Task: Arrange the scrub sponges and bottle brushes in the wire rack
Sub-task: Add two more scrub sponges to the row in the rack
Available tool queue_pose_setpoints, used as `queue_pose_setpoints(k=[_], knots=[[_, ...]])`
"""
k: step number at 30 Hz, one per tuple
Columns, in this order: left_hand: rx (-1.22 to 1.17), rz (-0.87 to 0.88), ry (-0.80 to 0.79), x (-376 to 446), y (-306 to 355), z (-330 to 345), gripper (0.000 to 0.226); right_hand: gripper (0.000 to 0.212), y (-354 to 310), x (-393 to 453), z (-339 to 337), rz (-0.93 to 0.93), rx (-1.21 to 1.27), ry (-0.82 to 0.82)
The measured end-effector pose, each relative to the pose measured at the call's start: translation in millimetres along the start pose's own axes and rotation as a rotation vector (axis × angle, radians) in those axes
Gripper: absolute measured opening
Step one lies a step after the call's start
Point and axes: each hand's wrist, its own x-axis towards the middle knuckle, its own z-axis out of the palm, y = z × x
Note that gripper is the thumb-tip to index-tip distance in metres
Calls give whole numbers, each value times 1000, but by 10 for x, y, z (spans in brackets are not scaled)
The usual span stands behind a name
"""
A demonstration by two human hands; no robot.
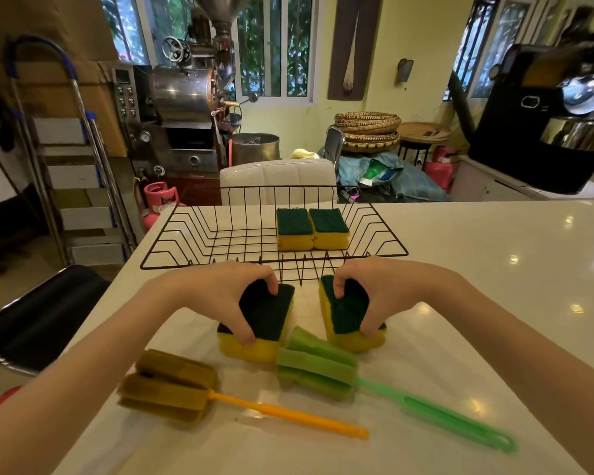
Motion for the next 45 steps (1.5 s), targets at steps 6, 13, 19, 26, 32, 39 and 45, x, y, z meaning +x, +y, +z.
queue_pose_setpoints(k=[6, 13, 19, 26, 32, 39, 45], knots=[[-182, 105, -21, -138, 18, -369, 53, 46, -12, -134, -325, -30, 69, -27], [-229, 134, 107, -72, -77, -754, 59, 43, -10, -77, -667, -148, 181, 57], [-159, 51, 226, 205, -366, -1021, 57, 44, -13, 267, -920, -177, 250, 129], [-57, -103, 285, 620, -792, -1031, 70, 57, -49, 867, -1021, -154, 131, 265], [1, -181, 230, 927, -1076, -888, 73, 63, -92, 1373, -1026, -161, 116, 276], [19, -250, 209, 1050, -1331, -772, 77, 76, -179, 1913, -953, -167, 105, 219], [75, -262, 198, 1091, -1322, -774, 71, 75, -273, 2128, -916, -186, 140, 227]])
